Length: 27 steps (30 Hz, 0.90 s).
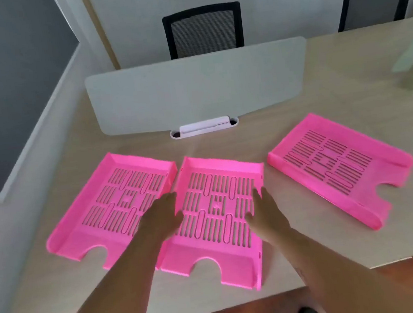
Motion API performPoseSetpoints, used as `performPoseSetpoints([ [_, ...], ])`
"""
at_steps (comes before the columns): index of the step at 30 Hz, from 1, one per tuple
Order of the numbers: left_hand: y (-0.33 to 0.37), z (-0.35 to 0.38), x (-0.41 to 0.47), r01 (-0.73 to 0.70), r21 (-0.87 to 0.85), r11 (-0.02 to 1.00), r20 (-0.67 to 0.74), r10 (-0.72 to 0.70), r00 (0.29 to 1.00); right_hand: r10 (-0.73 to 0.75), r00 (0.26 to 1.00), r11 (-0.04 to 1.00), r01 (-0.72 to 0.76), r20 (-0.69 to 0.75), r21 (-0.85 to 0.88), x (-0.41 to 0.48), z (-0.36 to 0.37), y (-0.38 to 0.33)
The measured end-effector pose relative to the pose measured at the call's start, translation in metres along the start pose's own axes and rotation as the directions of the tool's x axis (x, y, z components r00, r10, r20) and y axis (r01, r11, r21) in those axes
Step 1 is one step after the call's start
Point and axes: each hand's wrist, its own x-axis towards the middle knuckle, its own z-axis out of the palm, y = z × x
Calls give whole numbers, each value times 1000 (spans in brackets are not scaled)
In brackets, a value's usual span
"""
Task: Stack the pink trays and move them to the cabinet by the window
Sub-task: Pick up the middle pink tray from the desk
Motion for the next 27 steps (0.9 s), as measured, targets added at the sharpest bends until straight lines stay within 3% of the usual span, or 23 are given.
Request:
performPoseSetpoints([
  [4, -8, 26, -9, 42, 15, 999, 91, -43, 995, 31, 999, 998, -30, 21, -55, -8, 34, 11],
  [8, -12, 48, -20, -16, 178, 984, 2, 16, 1000, -56, 998, 978, 60, 29, -202, -2, 38, 32],
  [16, 14, 88, -25, 45, -46, 998, -7, -46, 999, -140, 987, 919, 157, 75, -362, 47, 5, 66],
  [27, 30, 80, -13, 147, 55, 988, -106, -140, 984, -195, 970, 898, 237, 148, -371, 81, -30, 57],
])
